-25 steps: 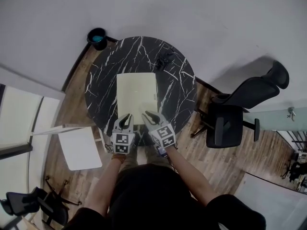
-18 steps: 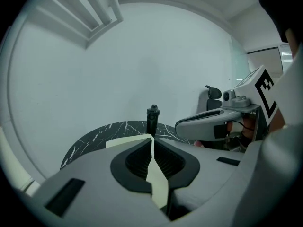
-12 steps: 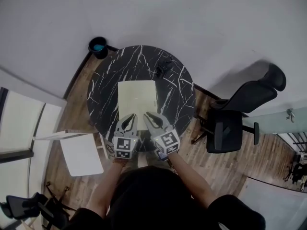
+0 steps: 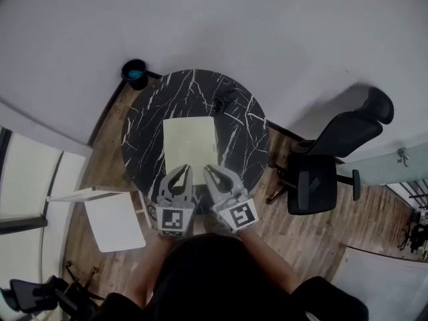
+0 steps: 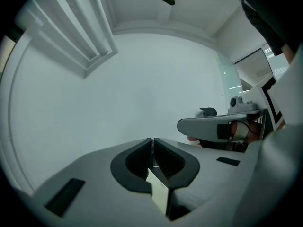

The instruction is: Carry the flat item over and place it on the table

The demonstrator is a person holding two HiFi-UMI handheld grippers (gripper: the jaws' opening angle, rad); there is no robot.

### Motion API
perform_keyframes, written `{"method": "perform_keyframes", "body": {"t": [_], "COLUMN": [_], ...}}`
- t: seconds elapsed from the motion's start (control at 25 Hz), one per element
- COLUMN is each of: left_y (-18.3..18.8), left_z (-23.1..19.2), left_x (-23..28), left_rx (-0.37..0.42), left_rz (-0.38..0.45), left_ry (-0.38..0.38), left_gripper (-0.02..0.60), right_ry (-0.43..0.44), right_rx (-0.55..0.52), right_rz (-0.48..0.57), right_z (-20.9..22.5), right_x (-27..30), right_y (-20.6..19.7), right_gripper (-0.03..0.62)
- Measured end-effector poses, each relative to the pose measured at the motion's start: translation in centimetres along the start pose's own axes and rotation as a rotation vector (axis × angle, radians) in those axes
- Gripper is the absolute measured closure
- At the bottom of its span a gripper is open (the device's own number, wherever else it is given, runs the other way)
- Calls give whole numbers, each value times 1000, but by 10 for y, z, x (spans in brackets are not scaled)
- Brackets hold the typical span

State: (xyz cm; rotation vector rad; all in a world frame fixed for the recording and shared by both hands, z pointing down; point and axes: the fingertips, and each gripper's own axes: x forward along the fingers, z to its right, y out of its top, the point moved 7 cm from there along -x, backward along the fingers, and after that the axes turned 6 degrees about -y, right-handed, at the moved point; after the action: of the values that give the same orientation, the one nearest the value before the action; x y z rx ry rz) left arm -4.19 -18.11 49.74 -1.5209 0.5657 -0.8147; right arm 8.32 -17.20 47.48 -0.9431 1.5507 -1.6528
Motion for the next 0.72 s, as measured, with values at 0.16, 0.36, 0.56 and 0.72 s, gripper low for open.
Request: {"method": "perform_keyframes", "body": {"t": [0.16, 0.36, 0.56, 0.72], "left_y": [16, 23, 27, 36], "left_z": [4, 4, -2, -4], "left_x": [-10, -24, -42, -56], "left_rx": [-79, -61, -76, -57], "left_rz": [20, 37, 73, 74], "left_ry": [25, -9, -29, -38], "left_gripper": [558, 561, 561, 561], "right_ry": [7, -26, -64, -100], "right_rx": [-37, -81, -112, -131], "right_rz": [18, 52, 60, 62], "right_z": [-12, -22, -39, -50], "right_x": [-4, -12, -19, -26], "right_y": [13, 29, 38, 41], "right_gripper": [584, 589, 591, 592]}}
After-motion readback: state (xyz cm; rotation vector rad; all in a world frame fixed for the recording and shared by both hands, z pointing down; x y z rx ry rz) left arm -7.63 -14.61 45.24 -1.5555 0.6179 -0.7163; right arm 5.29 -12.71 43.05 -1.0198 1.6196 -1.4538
